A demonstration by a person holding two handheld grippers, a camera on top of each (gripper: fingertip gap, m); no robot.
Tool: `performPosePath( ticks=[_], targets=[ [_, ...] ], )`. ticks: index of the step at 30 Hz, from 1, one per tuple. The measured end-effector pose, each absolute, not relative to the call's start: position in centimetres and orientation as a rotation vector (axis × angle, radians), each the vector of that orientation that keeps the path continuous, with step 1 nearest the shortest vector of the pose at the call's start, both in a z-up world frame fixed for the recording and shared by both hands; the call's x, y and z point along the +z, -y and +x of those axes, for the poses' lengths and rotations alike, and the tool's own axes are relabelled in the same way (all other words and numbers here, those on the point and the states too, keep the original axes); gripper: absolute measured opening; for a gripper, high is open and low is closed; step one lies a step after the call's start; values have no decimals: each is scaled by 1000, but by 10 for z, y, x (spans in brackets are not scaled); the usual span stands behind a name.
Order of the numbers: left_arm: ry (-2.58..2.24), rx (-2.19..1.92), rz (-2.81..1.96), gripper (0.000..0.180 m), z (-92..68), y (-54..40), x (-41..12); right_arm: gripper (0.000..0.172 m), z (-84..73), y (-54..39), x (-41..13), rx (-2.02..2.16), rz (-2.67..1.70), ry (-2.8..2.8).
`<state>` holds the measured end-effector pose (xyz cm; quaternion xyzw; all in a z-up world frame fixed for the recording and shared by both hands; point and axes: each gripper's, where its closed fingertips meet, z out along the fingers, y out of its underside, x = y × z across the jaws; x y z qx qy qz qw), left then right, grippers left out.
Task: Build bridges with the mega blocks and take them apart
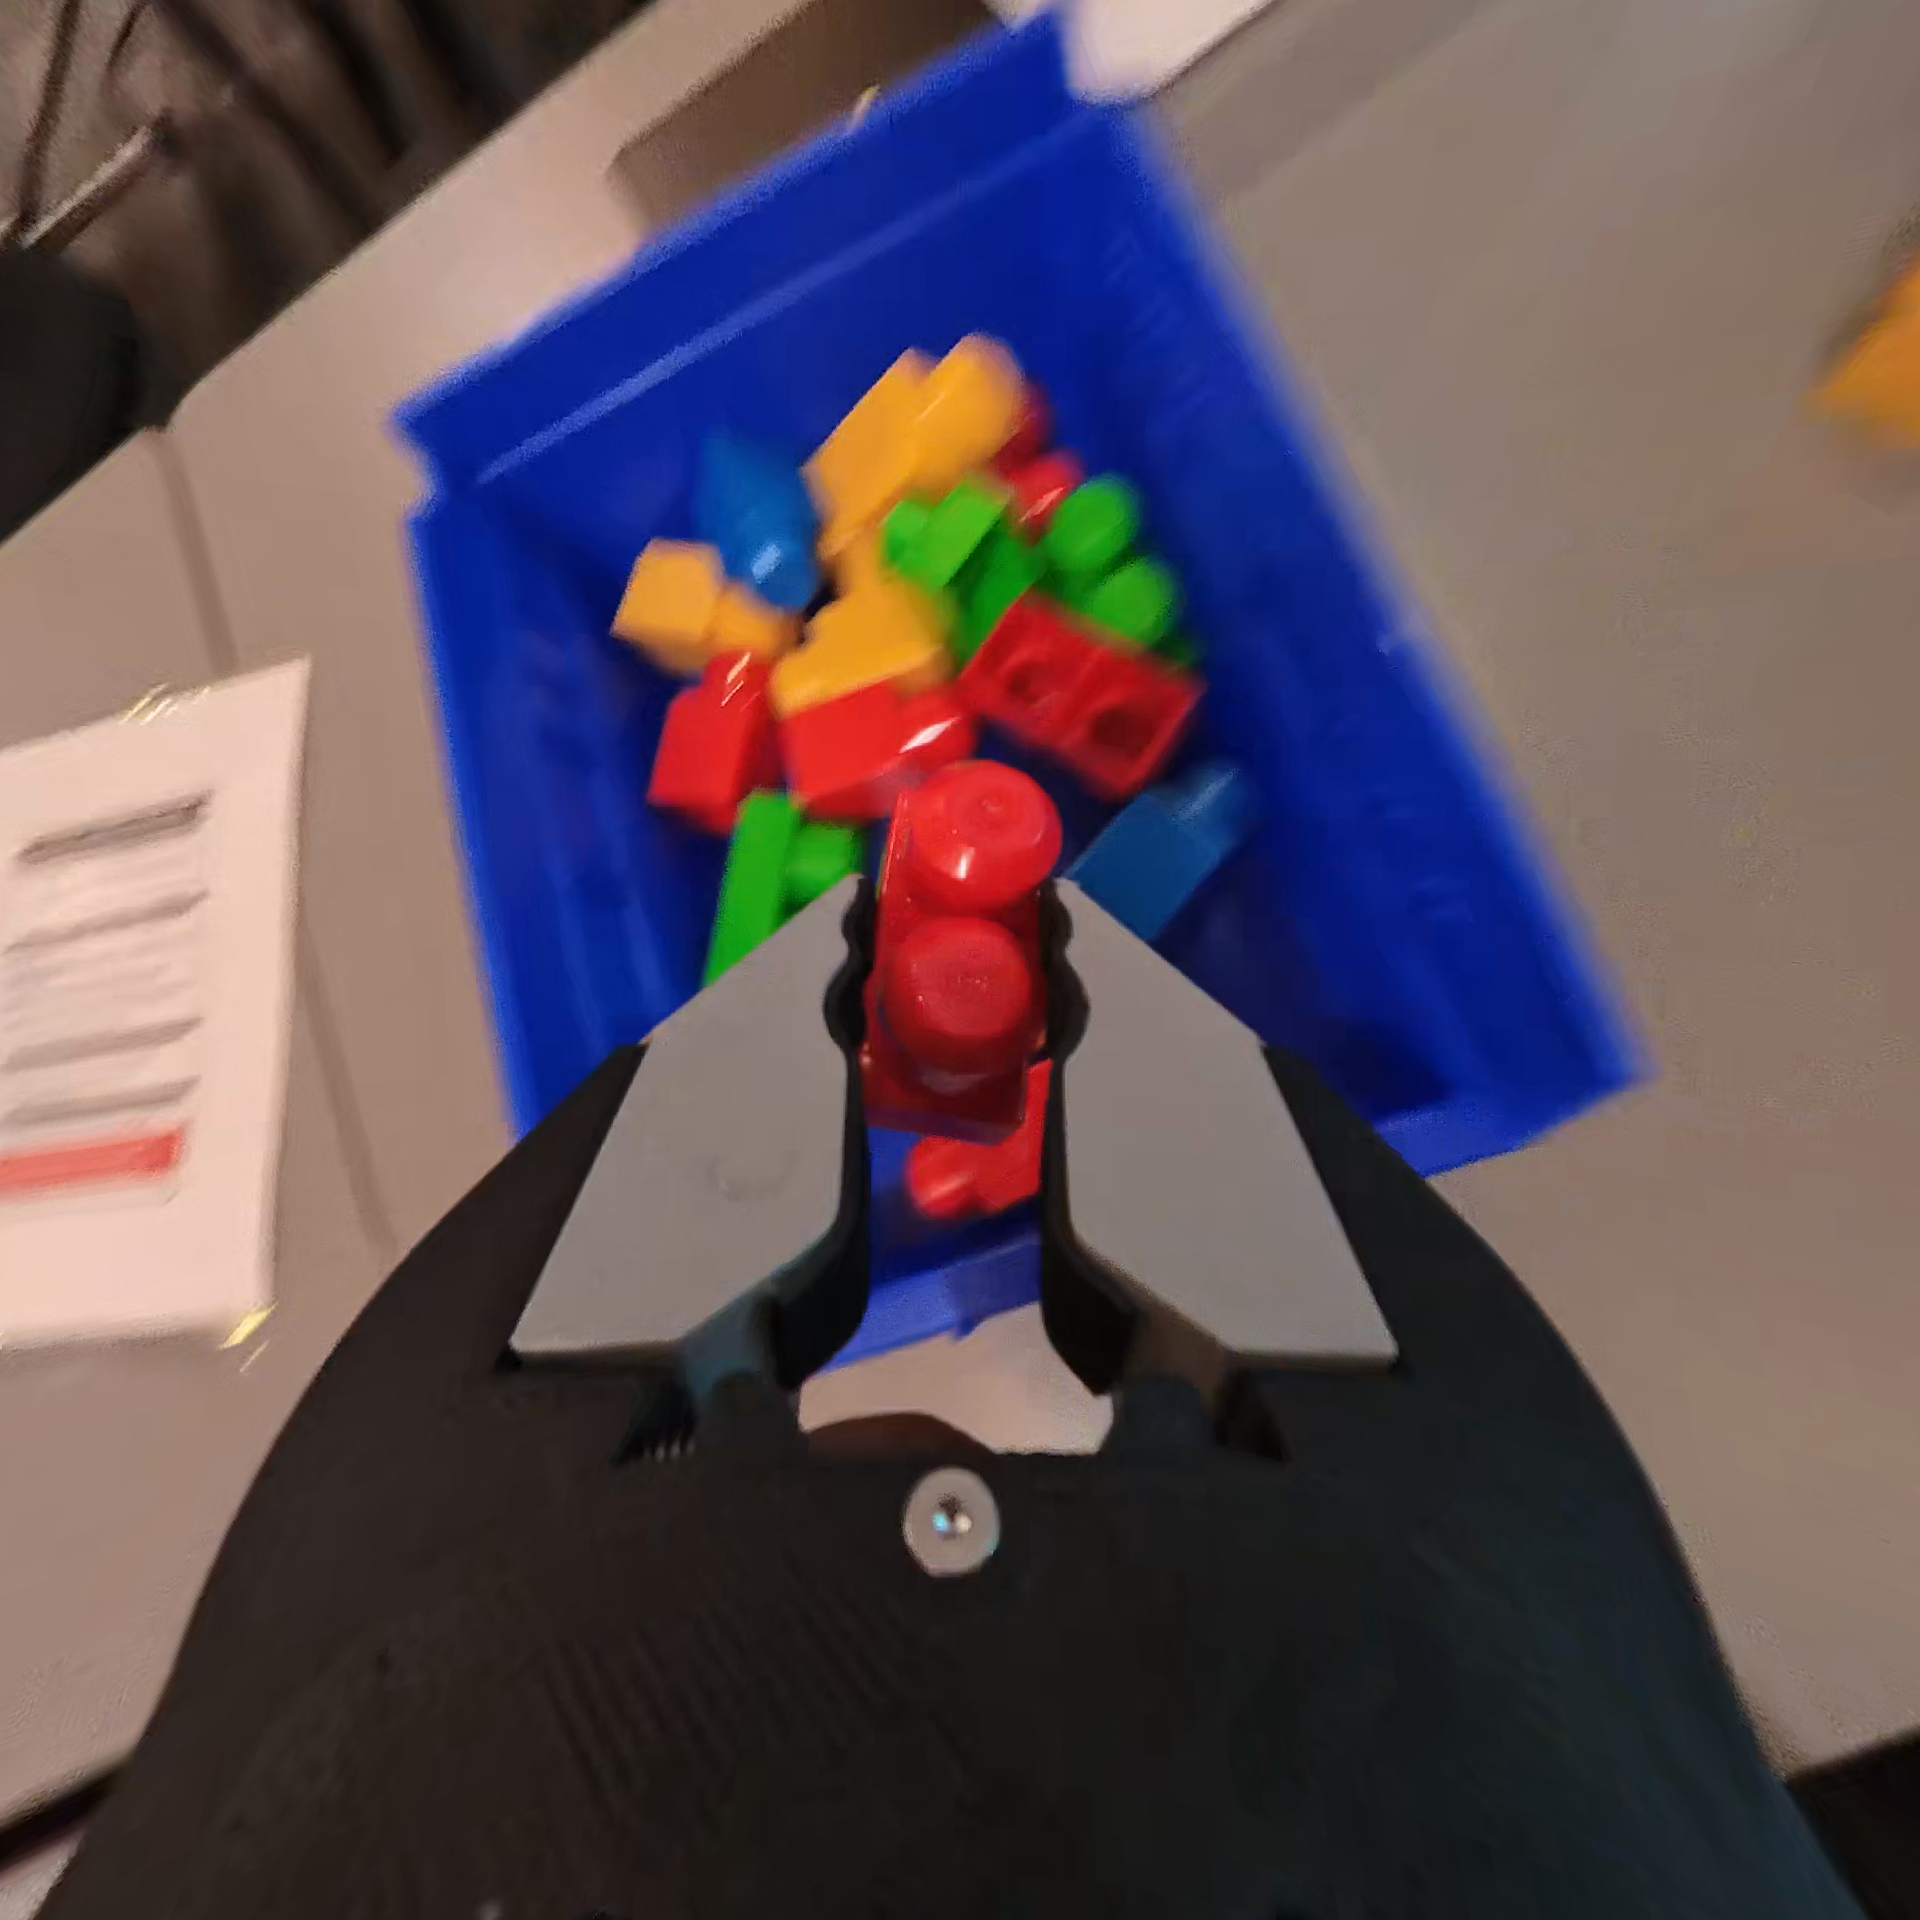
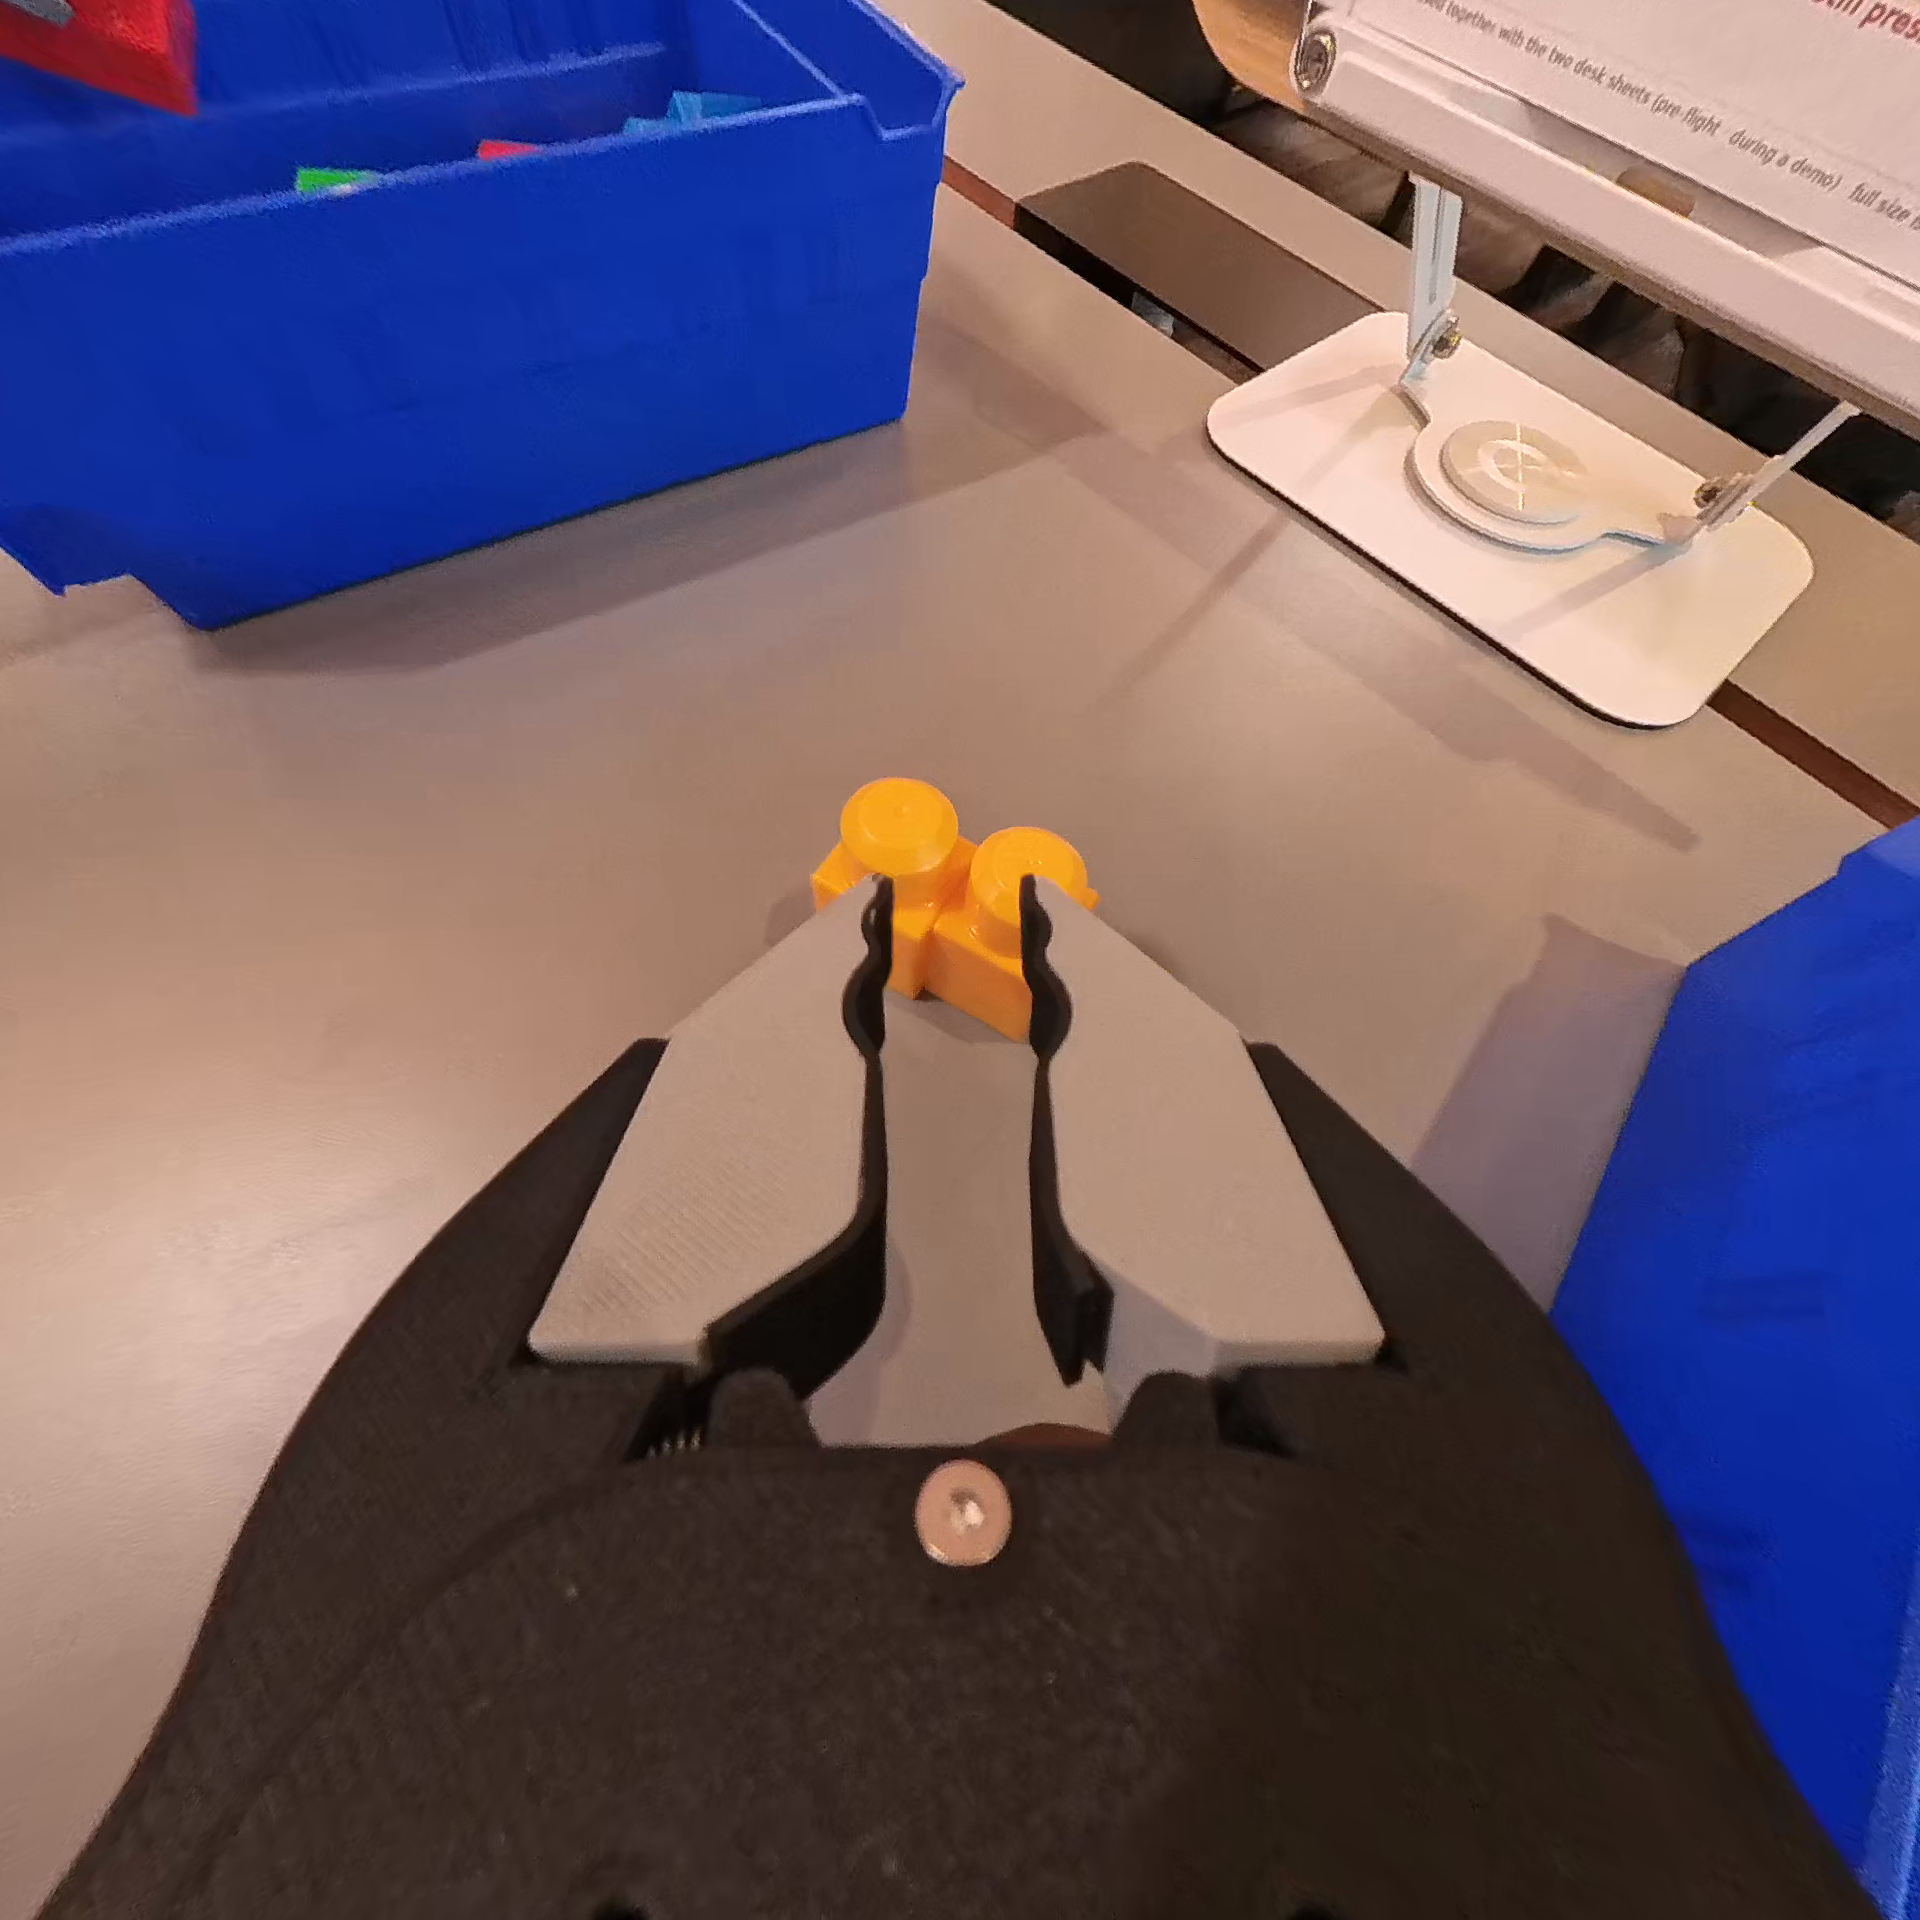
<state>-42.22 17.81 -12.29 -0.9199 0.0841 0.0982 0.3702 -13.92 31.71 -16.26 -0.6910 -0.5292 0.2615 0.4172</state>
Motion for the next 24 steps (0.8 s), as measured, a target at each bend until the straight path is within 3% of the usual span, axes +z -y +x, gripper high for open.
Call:
performPosePath(
  ticks=[12, 17, 24],
  targets=[
    [-709, -558, -2044, 29, -191, -221, -90, 38, -155, -242, -100, 1277, -1328, 1418],
    [-771, -755, -1985, 29, -149, -231, -96, 44, -156, -233, -102, 1290, -1281, 1475],
    [-774, -861, -1960, 29, -142, -235, -98, 38, -156, -232, -109, 1225, -1284, 1531]
  ],
)
